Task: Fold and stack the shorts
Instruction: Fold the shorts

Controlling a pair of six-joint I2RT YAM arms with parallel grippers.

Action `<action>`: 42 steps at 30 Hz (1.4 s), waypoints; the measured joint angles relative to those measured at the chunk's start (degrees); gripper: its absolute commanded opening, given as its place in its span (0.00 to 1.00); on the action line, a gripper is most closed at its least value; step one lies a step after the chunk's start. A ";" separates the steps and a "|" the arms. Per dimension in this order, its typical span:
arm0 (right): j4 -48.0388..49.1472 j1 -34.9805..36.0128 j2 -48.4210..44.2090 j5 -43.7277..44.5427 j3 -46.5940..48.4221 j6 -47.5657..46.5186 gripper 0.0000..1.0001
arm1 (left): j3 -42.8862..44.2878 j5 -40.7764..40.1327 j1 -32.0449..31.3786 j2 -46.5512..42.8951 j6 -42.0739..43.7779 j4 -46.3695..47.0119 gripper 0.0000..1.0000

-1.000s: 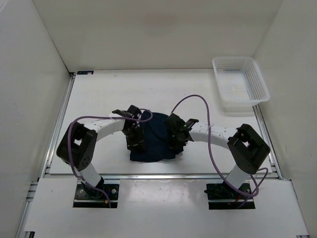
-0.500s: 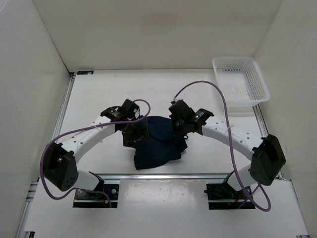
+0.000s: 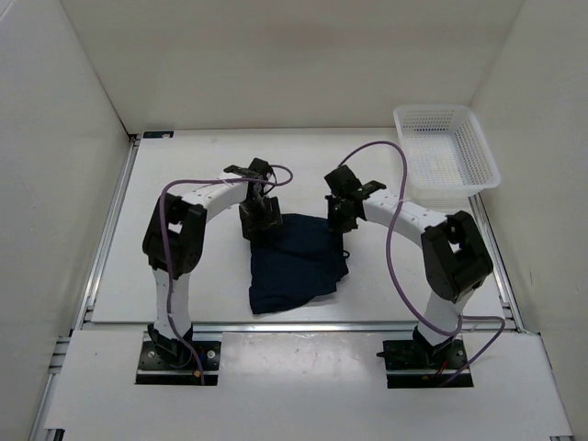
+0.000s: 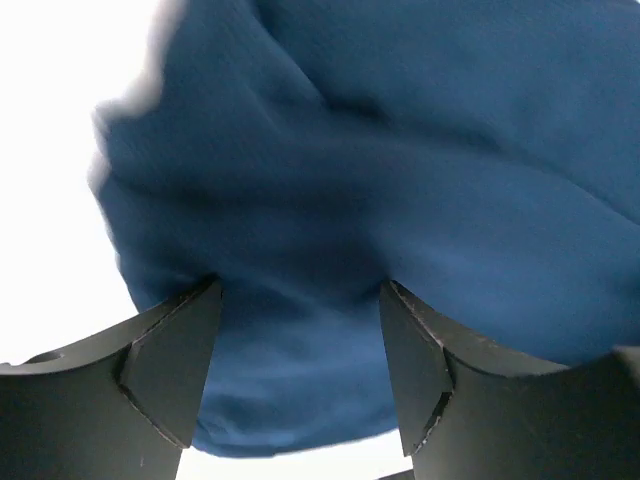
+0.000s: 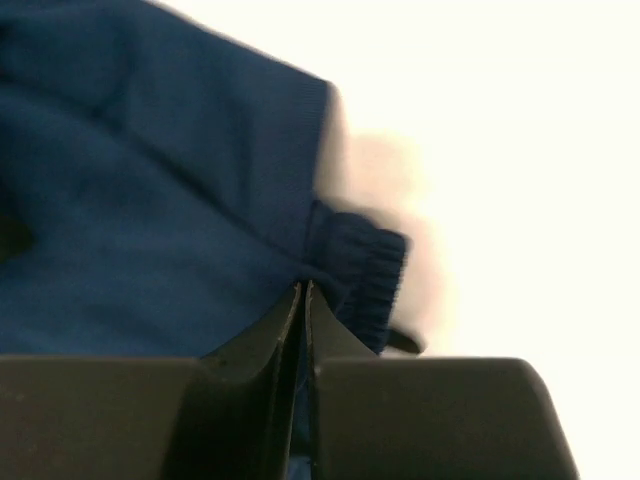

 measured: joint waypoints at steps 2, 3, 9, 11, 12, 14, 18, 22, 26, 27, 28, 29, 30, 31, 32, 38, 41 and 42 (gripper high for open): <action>0.85 -2.25 1.97 -0.46 0.04 -0.52 0.06 | 1.51 -0.22 1.46 3.43 0.81 -0.22 0.75; 1.09 -3.17 3.04 -0.68 0.31 -0.70 0.06 | 2.40 -0.31 2.05 4.76 1.29 -0.31 0.76; 1.07 -5.16 6.32 -1.68 3.69 -2.10 0.36 | 8.33 -0.33 4.26 7.48 3.78 -1.07 0.83; 0.98 -5.42 5.92 -2.12 4.66 -2.47 0.48 | 9.49 -0.33 4.35 7.45 4.55 -1.09 0.84; 0.90 -5.53 5.42 -2.54 4.98 -2.64 0.52 | 9.77 -0.33 4.35 7.43 4.94 -1.03 0.84; 0.72 -5.73 3.82 -4.15 5.25 -3.02 0.57 | 9.90 -0.33 4.33 7.37 5.53 -1.09 0.86; -0.15 -5.99 1.29 -8.37 6.16 -3.65 0.58 | 9.88 -0.33 4.33 6.86 6.34 -1.44 0.86; -0.57 -6.03 1.53 -11.13 6.51 -3.80 0.58 | 9.88 -0.31 4.33 6.16 6.78 -1.53 0.86; -1.77 -6.03 2.62 -13.00 6.51 -3.85 0.58 | 9.88 -0.31 4.33 6.08 6.99 -1.57 0.86; -1.90 -6.03 2.78 -13.22 6.40 -3.80 0.57 | 9.88 -0.31 4.33 6.08 7.06 -1.57 0.86; -1.99 -6.03 2.80 -13.35 6.29 -3.80 0.57 | 9.88 -0.31 4.33 6.08 7.13 -1.55 0.86; -2.05 -5.97 2.82 -13.49 6.12 -3.80 0.57 | 9.88 -0.31 4.33 6.08 7.15 -1.55 0.86; -1.97 -5.95 2.82 -13.62 5.81 -3.72 0.57 | 9.88 -0.31 4.33 6.08 7.15 -1.62 0.86; -1.95 -5.95 2.82 -13.73 5.42 -3.65 0.57 | 9.88 -0.31 4.33 6.08 7.17 -1.75 0.86; -1.95 -5.95 2.82 -13.77 4.87 -3.56 0.59 | 9.88 -0.31 4.33 6.08 7.17 -1.84 0.86; -2.05 -5.92 2.86 -13.88 2.45 -3.04 0.56 | 9.88 -0.31 4.33 6.08 7.17 -2.25 0.86; -1.51 -5.92 3.02 -13.90 2.43 -2.86 0.41 | 9.86 -0.31 4.33 6.08 7.17 -2.38 0.86; -1.29 -5.92 3.13 -13.90 2.43 -2.80 0.30 | 9.79 -0.31 4.33 6.08 7.17 -2.38 0.86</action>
